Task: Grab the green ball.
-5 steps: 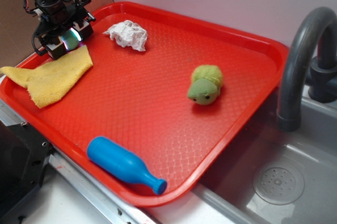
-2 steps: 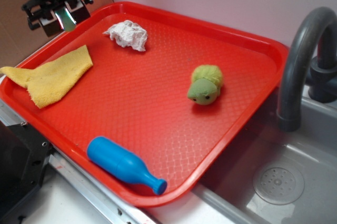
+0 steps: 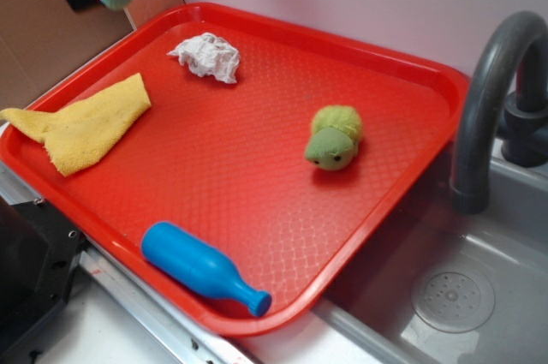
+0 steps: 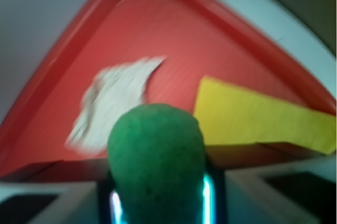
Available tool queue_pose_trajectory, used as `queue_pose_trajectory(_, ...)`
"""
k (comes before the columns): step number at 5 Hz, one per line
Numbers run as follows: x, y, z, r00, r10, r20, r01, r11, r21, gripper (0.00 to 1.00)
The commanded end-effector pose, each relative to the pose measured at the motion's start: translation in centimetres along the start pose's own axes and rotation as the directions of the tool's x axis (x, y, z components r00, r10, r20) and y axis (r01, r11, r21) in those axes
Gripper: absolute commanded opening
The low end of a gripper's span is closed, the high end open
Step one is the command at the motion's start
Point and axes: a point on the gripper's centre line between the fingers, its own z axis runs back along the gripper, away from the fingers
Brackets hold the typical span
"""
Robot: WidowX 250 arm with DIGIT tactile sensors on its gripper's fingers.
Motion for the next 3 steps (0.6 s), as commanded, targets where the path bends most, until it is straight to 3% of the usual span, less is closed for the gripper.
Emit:
queue_pose_trajectory(1, -7.0, -1.8, 8.1, 0.888, -0.46, 0.005, 0.46, 0.887, -0.038, 0.0)
queue_pose_trajectory(2, -8.2, -1.0, 8.6, 0.888, -0.459, 0.013, 0.459, 0.887, -0.039, 0.0)
queue_pose_trajectory(3, -7.0, 0.3, 8.1, 0.9, -0.435, -0.008, 0.435, 0.9, 0.0, 0.0)
